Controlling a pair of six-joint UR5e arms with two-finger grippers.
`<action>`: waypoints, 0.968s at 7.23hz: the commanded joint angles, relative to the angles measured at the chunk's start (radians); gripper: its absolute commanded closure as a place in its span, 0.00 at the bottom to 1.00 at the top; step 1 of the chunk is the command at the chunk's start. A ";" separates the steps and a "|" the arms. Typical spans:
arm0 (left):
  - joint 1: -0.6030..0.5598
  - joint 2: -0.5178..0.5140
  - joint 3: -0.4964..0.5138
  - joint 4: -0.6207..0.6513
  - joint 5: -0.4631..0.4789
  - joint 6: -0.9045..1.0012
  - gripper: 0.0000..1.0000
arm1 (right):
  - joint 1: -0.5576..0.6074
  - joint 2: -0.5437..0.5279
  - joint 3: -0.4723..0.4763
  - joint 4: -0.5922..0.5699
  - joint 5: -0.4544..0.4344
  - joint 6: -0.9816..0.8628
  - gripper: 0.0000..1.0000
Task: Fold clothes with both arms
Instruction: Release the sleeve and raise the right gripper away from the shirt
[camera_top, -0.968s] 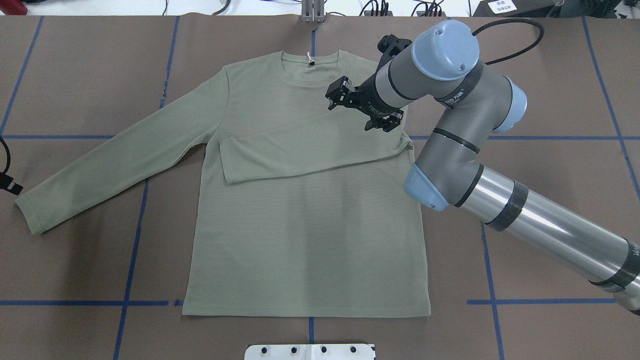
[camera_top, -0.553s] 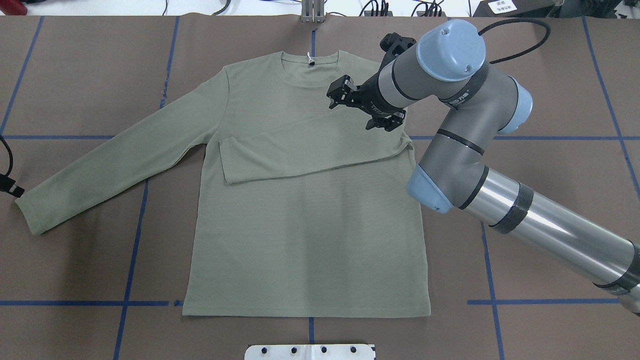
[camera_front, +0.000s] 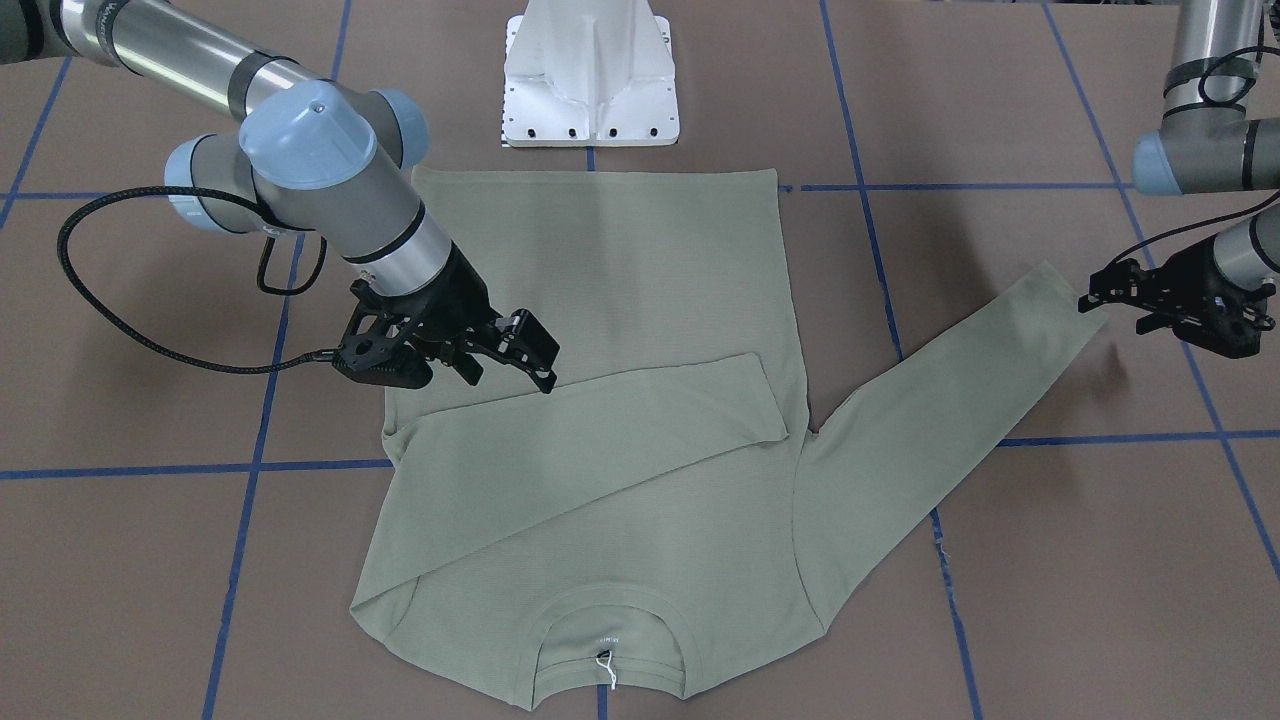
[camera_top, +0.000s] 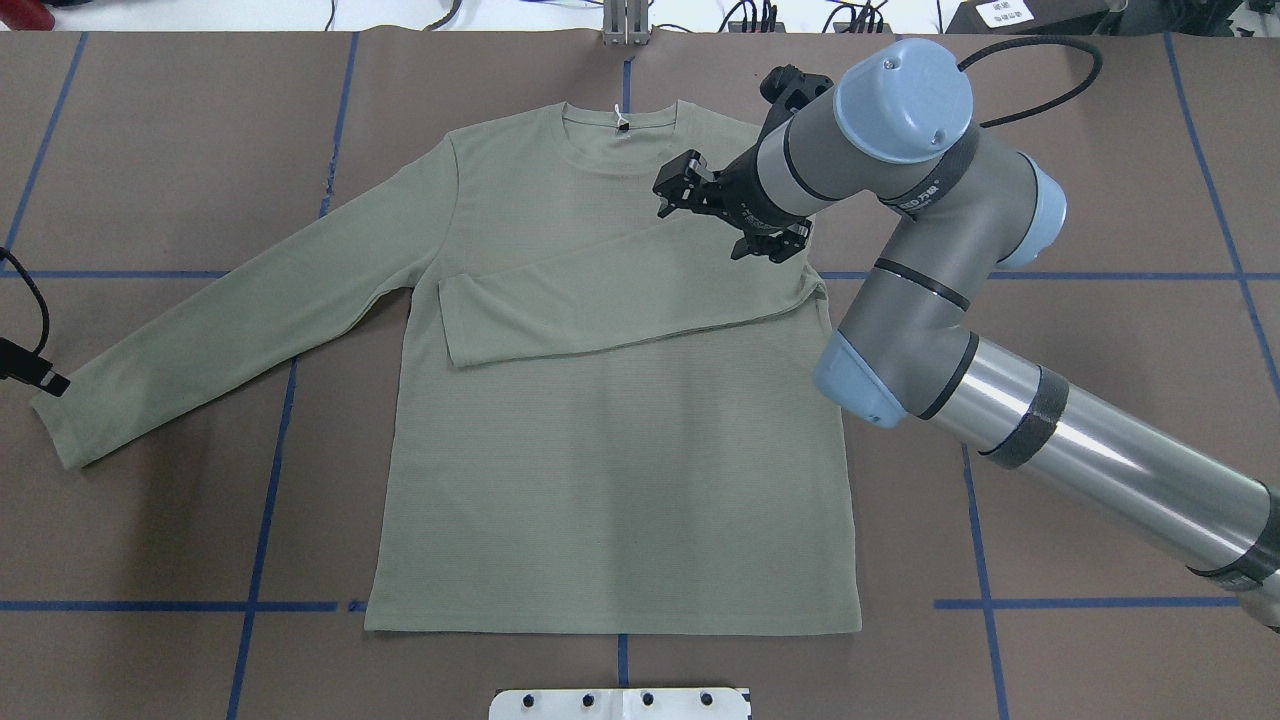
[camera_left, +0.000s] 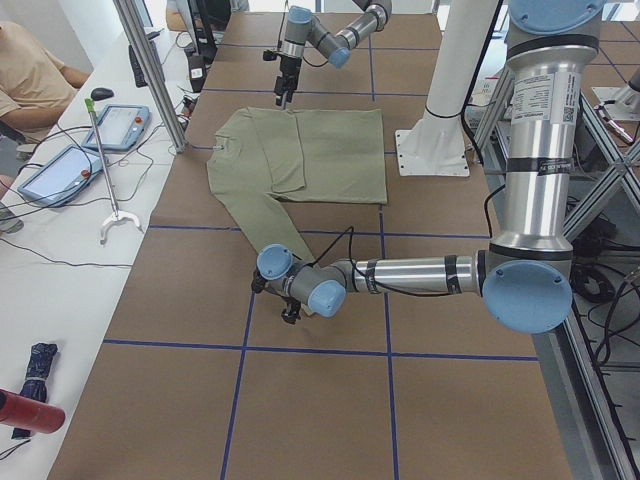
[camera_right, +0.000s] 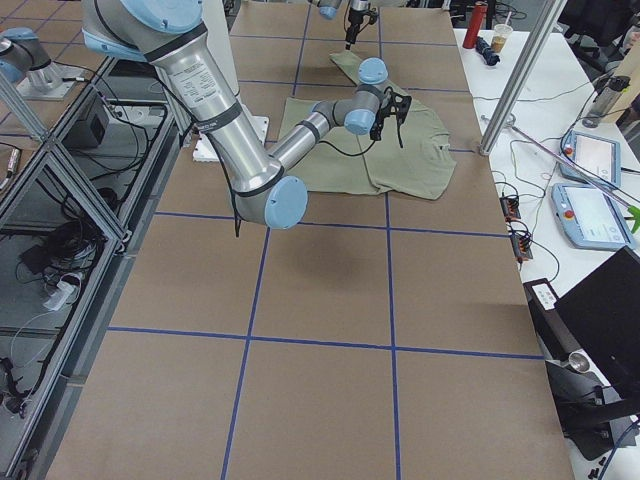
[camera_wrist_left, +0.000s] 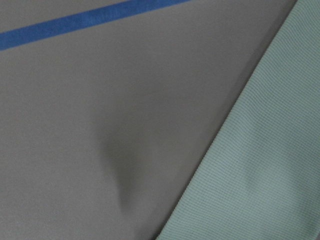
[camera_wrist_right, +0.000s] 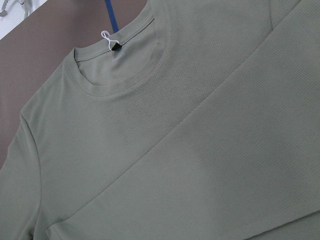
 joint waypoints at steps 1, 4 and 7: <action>0.010 0.005 0.019 -0.016 0.004 0.005 0.00 | 0.002 -0.002 0.006 -0.001 0.001 0.000 0.01; 0.018 0.007 0.058 -0.026 -0.001 -0.008 0.09 | 0.011 -0.032 0.042 -0.002 0.014 -0.001 0.01; 0.018 0.005 0.048 -0.024 -0.041 -0.011 0.73 | 0.008 -0.080 0.092 -0.002 0.027 -0.001 0.01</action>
